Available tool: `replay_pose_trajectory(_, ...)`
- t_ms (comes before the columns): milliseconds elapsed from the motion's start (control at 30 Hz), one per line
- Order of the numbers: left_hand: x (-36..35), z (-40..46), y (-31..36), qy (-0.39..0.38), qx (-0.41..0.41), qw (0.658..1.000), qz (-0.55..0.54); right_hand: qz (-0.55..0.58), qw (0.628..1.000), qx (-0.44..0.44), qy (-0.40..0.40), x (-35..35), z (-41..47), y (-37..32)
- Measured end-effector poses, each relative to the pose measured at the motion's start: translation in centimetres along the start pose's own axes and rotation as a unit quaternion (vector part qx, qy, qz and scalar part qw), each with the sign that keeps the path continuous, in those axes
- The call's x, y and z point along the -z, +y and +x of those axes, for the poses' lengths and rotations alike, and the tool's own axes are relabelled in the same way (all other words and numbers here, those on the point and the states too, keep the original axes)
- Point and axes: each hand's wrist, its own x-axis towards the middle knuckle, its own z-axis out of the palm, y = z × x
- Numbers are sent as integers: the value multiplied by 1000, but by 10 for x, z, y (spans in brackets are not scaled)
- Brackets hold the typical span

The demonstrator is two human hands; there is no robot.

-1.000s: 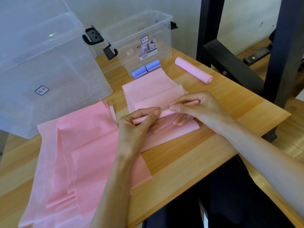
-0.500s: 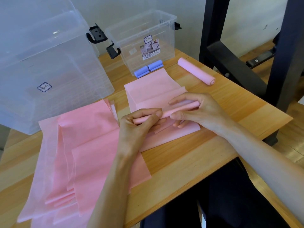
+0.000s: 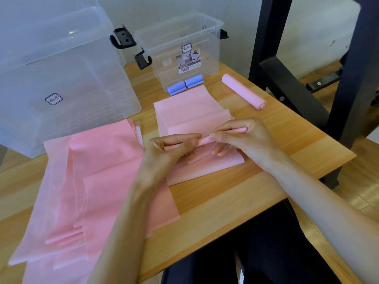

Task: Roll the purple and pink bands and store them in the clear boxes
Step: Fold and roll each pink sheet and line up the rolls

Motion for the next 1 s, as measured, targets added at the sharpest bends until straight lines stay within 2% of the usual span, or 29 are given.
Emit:
replay_pose_trajectory(100,3,3,6,-36,19,999,9,8,1000,-7,-7,1,1,-1)
replay_pose_trajectory(367,-12,7,3,8,57,996,-67,21,999,-19,27,2,0,-2)
replay_pose_trajectory(633,-14,0,0,27,10,999,-15,-1,999,-27,27,2,-2,-5)
replay_pose_trajectory(833,-16,-3,1,50,21,998,-40,-3,1000,-18,21,2,-2,-3)
replay_pose_trajectory(1000,-15,-4,3,25,12,999,-43,1,999,-18,31,3,-4,-3)
